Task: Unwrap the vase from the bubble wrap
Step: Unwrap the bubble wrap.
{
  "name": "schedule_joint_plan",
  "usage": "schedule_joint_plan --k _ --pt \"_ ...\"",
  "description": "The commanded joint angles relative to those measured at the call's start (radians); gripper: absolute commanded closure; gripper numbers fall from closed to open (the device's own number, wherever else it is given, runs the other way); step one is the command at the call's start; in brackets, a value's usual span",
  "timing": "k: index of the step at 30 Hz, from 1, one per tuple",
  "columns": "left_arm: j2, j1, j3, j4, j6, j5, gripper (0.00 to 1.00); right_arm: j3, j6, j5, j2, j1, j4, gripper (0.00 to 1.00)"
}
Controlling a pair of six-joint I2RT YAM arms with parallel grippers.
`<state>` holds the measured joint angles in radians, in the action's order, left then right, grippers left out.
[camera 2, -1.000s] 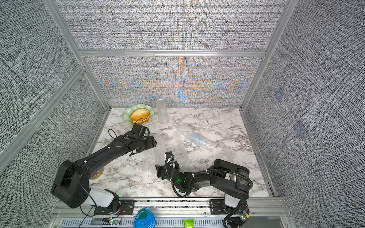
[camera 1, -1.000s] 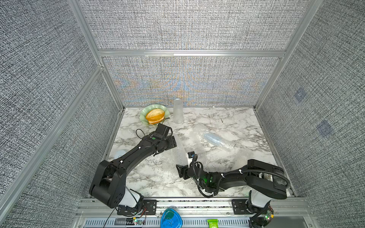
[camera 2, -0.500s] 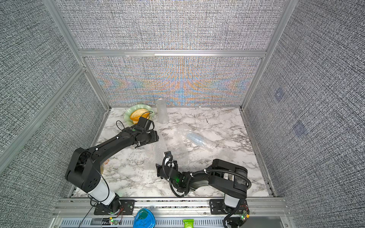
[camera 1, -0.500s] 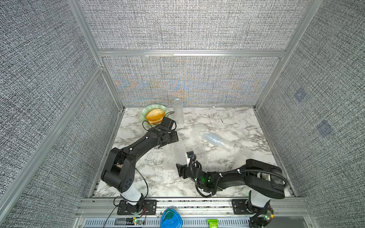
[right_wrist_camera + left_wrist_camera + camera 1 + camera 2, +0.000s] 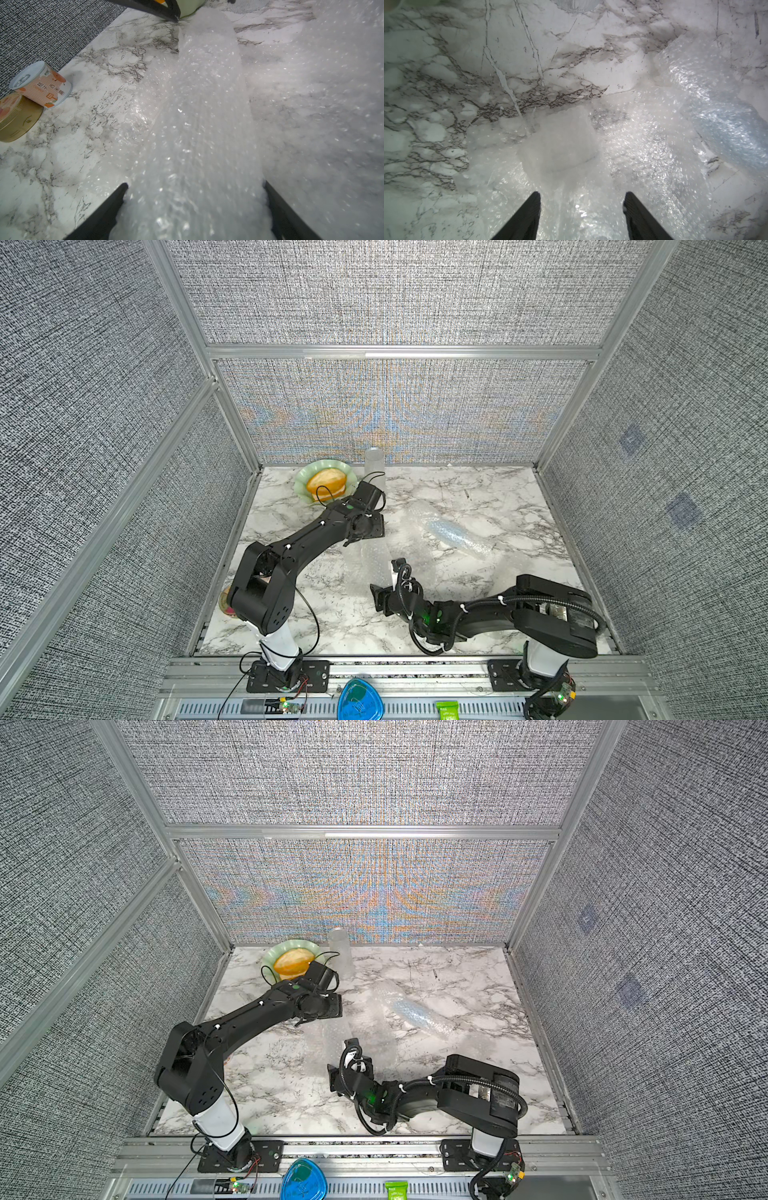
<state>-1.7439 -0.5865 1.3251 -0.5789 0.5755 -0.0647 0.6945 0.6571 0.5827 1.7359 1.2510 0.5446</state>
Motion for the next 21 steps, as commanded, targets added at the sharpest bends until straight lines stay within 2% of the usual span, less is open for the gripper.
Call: schedule_joint_plan --k 1,7,12,21 --pt "-0.023 -0.012 0.034 -0.058 -0.042 -0.067 0.32 0.007 -0.016 0.039 0.006 0.005 -0.029 0.26" --pt "-0.023 -0.016 0.036 -0.075 -0.042 -0.080 0.31 0.055 -0.048 0.095 0.011 0.026 -0.109 0.26" --pt "-0.005 -0.016 0.044 -0.086 -0.061 -0.080 0.30 0.123 -0.092 0.194 0.030 0.065 -0.220 0.26" --pt "-0.041 -0.016 0.078 -0.140 -0.114 -0.087 0.28 0.203 -0.227 0.299 0.101 0.115 -0.270 0.26"
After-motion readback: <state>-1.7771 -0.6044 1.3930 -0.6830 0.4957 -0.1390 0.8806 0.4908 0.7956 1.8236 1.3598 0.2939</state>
